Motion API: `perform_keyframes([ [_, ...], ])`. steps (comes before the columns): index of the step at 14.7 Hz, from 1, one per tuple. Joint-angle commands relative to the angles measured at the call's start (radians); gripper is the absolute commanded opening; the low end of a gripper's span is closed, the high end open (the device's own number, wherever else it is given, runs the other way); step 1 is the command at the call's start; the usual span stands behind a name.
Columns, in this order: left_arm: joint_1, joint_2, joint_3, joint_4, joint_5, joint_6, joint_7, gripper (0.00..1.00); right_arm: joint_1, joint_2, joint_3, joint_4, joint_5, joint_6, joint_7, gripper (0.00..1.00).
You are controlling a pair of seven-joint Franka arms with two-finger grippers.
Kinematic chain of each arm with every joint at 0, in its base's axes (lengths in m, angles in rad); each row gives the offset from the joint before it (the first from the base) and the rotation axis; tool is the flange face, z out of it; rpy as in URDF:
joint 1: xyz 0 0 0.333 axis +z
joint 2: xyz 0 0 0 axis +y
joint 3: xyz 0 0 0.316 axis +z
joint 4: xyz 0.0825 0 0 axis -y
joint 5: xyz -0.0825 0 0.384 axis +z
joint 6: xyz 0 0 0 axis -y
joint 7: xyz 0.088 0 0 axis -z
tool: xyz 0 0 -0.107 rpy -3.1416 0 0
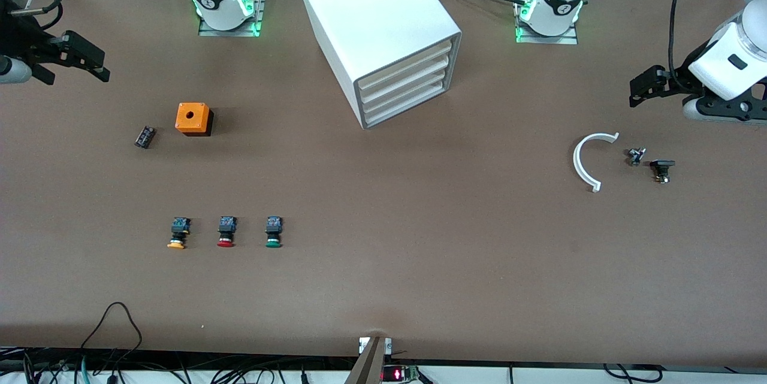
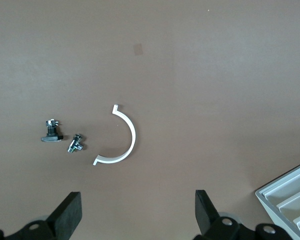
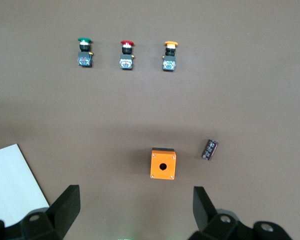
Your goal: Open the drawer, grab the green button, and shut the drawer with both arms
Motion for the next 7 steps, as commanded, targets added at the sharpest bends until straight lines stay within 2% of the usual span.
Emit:
perform_keyframes([
  [1,-0.003,-0.018,0.006,-0.009,0.005,-0.013,0.010,1.00,-0.002,0.033,0.005,0.059,0.012,-0.011,-0.015,1.00],
  [7,-0.002,-0.018,0.006,-0.007,0.007,-0.008,0.008,1.00,-0.002,0.033,0.005,0.059,0.010,-0.014,-0.012,1.00],
])
